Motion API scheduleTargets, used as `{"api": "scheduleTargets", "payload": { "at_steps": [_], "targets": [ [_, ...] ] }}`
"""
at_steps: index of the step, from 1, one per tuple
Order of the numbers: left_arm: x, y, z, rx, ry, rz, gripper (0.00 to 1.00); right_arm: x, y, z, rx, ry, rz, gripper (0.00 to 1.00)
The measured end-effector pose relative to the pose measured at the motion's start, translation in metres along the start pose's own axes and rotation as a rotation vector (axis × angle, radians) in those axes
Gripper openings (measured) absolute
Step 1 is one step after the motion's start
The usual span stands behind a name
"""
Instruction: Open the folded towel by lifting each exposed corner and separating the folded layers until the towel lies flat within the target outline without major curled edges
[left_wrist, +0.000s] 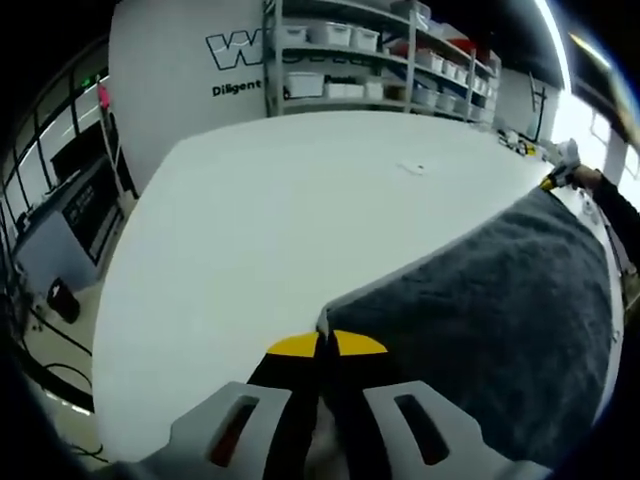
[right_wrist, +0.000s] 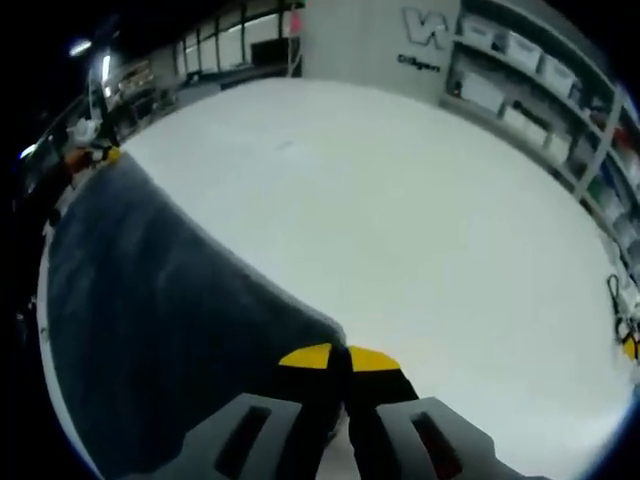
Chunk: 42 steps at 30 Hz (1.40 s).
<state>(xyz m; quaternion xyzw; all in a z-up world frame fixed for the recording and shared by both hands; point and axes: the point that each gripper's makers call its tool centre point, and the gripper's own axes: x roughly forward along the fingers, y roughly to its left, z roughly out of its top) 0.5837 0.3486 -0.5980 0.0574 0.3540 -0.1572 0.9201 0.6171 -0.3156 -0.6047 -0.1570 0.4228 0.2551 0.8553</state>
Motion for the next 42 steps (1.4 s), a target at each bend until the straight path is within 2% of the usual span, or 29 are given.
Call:
{"api": "scheduleTargets", "payload": {
  "at_steps": [5,10,15,23,34,37,42],
  "targets": [
    [0.003,0.006,0.003,0.010,-0.001,0.002,0.01,0.001,-0.006,0.001,-0.008,-0.005,-0.016,0.00],
    [0.006,0.012,0.005,-0.003,0.002,-0.025,0.01,0.005,-0.019,0.010,-0.008,-0.044,-0.052,0.00],
    [0.015,0.025,0.013,-0.003,-0.001,-0.032,0.01,0.012,-0.029,0.015,-0.009,-0.049,-0.074,0.00],
    [0.027,0.033,0.025,-0.016,-0.004,-0.035,0.01,0.019,-0.050,0.026,-0.004,-0.059,-0.096,0.00],
    [0.041,0.014,0.038,-0.011,-0.028,-0.035,0.01,0.035,-0.078,0.044,-0.007,-0.079,-0.117,0.00],
    [0.043,0.009,0.041,0.000,-0.028,-0.033,0.01,0.036,-0.078,0.045,-0.011,-0.077,-0.124,0.00],
    [0.051,0.019,0.047,0.003,-0.035,-0.033,0.01,0.044,-0.089,0.057,-0.012,-0.082,-0.139,0.00]
  ]
}}
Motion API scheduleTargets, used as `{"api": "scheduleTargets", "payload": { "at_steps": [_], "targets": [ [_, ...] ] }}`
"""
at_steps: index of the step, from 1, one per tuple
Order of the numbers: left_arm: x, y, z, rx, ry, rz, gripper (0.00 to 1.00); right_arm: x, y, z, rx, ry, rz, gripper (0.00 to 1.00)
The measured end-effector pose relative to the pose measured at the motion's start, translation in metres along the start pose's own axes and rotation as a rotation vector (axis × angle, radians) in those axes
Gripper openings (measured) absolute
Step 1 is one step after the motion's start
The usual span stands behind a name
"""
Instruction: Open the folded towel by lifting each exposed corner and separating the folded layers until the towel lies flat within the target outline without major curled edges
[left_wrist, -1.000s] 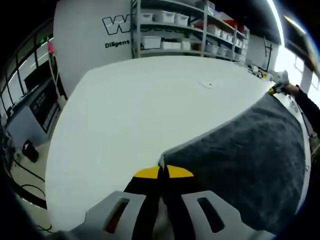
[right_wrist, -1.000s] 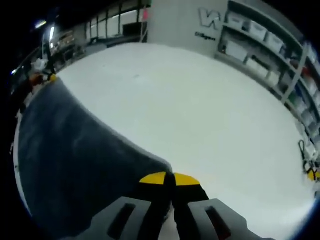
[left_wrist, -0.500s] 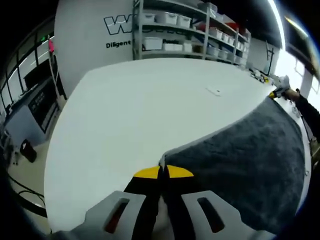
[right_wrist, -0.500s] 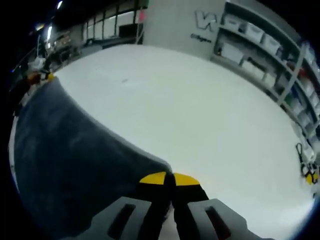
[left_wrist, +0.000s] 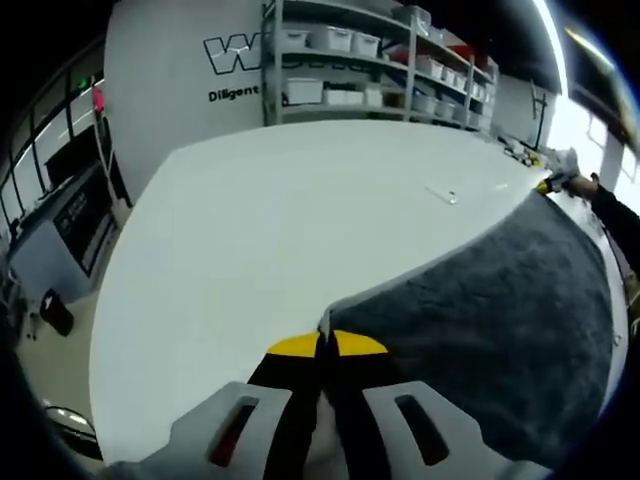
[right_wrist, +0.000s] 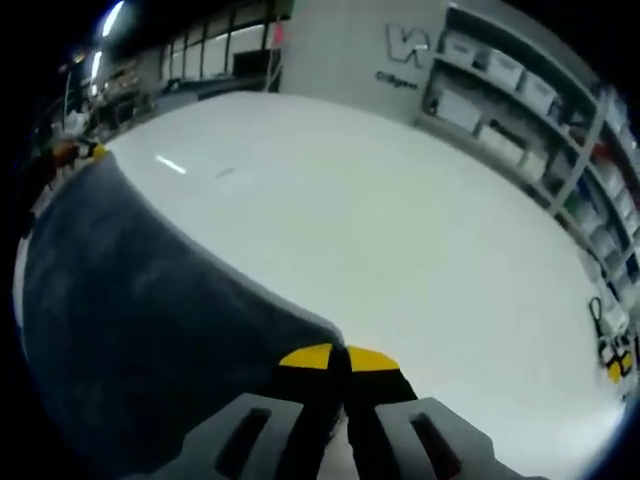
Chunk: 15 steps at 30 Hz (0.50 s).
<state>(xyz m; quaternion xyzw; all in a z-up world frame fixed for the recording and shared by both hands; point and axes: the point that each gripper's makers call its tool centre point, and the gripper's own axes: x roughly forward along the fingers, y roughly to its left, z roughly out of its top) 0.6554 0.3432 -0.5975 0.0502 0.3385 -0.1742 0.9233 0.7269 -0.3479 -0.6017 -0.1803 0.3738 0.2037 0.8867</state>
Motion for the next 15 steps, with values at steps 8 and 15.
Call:
{"api": "scheduleTargets", "payload": {
  "at_steps": [8,15],
  "targets": [
    [0.013,0.008,0.012,0.003,-0.013,0.010,0.01,0.013,-0.010,0.013,0.021,-0.021,-0.017,0.00],
    [0.024,0.019,0.020,-0.003,-0.023,0.020,0.01,0.021,-0.010,0.023,0.060,-0.051,-0.015,0.00]
  ]
}}
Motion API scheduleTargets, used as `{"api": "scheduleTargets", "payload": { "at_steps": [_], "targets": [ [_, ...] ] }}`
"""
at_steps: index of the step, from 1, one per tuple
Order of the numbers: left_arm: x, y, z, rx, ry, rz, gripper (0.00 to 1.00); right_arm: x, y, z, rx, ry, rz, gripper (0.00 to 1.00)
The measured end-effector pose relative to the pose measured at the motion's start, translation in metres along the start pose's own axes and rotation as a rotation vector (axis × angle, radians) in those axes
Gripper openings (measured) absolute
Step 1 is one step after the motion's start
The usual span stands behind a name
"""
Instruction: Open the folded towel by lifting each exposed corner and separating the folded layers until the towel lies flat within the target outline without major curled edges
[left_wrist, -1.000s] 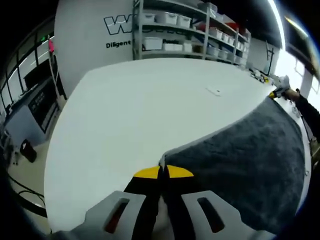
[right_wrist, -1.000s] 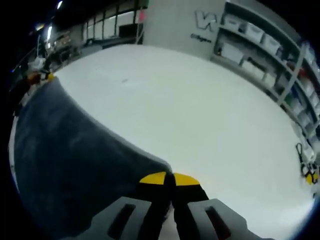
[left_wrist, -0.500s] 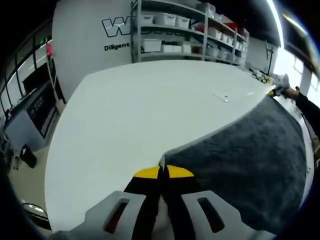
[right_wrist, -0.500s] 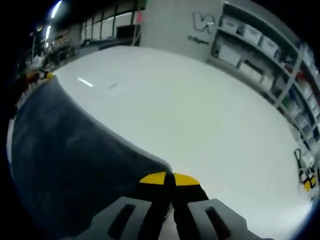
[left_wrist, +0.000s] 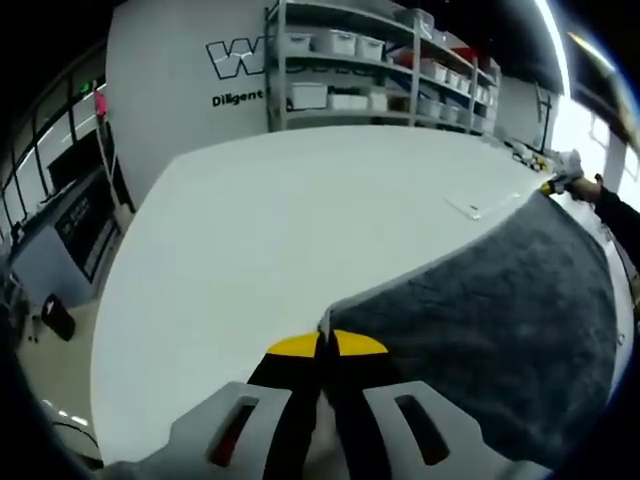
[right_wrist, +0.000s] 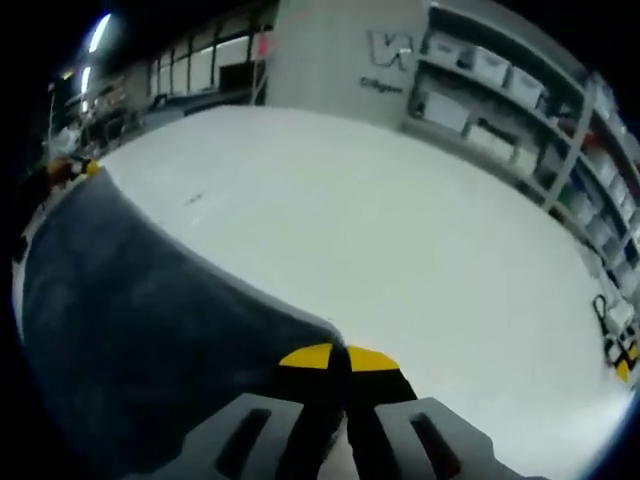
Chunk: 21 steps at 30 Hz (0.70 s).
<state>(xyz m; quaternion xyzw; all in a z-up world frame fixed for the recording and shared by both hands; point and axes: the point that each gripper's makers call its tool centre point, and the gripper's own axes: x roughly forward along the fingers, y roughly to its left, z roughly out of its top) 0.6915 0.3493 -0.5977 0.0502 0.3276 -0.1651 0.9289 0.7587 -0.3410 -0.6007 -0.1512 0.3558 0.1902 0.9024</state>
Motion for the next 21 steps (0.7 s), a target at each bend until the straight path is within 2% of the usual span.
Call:
{"api": "scheduleTargets", "payload": {
  "at_steps": [12,17,20,21],
  "targets": [
    [0.0019,-0.0002,0.0009,-0.005,-0.008,-0.012,0.01,-0.0001,0.0030,-0.0015,0.012,0.000,-0.008,0.00],
    [0.0054,0.0086,0.0043,-0.033,-0.003,-0.036,0.02,-0.0018,0.0077,-0.0027,0.019,0.002,0.000,0.00],
    [0.0061,0.0064,0.0055,-0.099,0.000,-0.067,0.08,-0.0031,0.0087,-0.0028,-0.007,0.011,-0.016,0.01],
    [0.0055,0.0081,0.0064,-0.101,-0.001,-0.066,0.13,-0.0041,0.0064,-0.0022,-0.050,0.017,-0.036,0.07]
  ]
}}
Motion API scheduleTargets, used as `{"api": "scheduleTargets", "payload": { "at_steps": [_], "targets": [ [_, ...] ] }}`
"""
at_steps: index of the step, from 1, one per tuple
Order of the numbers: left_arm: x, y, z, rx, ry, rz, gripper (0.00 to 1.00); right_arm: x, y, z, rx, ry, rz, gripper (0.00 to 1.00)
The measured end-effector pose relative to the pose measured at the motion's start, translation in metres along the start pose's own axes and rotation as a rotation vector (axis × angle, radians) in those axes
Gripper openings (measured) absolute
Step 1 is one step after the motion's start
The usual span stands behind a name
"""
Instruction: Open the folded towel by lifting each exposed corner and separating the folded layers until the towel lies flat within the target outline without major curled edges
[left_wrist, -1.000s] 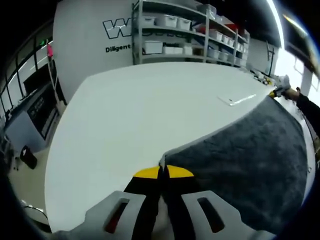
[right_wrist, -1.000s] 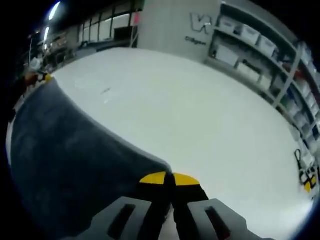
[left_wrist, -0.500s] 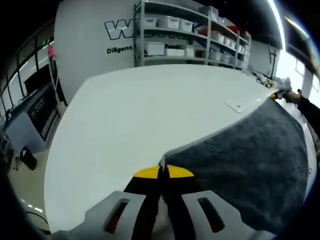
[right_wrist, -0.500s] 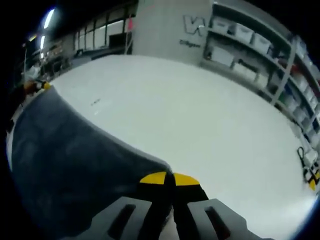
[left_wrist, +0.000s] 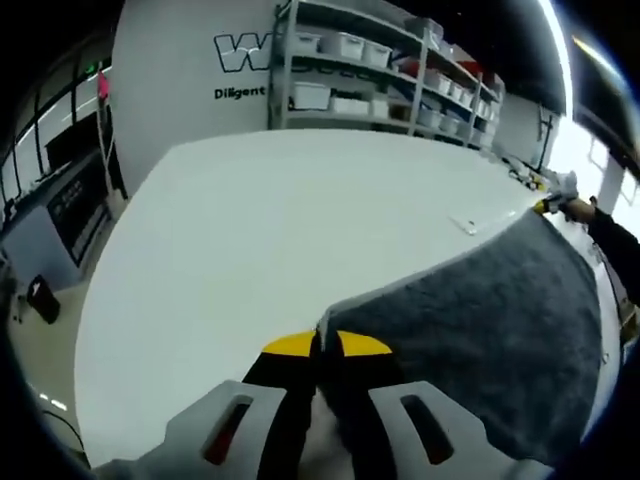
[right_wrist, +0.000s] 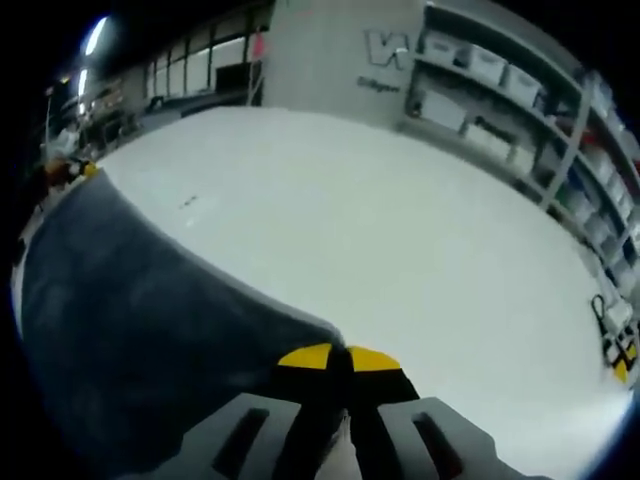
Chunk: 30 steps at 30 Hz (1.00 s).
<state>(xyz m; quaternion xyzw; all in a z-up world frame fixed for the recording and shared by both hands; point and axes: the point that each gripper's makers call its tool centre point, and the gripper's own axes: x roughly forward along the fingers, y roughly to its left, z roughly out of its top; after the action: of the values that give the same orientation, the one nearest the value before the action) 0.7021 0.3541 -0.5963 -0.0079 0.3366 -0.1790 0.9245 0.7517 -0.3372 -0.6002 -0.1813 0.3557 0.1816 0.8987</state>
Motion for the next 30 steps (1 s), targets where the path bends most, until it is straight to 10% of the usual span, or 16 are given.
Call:
{"api": "scheduleTargets", "payload": {
  "at_steps": [4,8,15,21,30],
  "targets": [
    [-0.002,0.003,0.004,0.002,-0.037,0.043,0.70,-0.007,-0.008,0.009,0.037,-0.027,-0.063,0.56],
    [-0.006,0.015,0.019,0.001,-0.085,0.098,0.99,-0.020,-0.025,0.020,0.090,-0.099,-0.177,1.00],
    [-0.031,0.024,0.045,-0.029,-0.185,0.130,1.00,-0.049,-0.016,0.030,0.114,-0.197,-0.178,1.00],
    [-0.067,0.007,0.047,0.029,-0.222,0.187,1.00,-0.104,0.015,0.052,0.169,-0.387,-0.165,1.00],
    [-0.137,-0.008,0.044,0.030,-0.329,0.196,1.00,-0.179,0.051,0.053,0.122,-0.483,-0.180,1.00]
  ]
}}
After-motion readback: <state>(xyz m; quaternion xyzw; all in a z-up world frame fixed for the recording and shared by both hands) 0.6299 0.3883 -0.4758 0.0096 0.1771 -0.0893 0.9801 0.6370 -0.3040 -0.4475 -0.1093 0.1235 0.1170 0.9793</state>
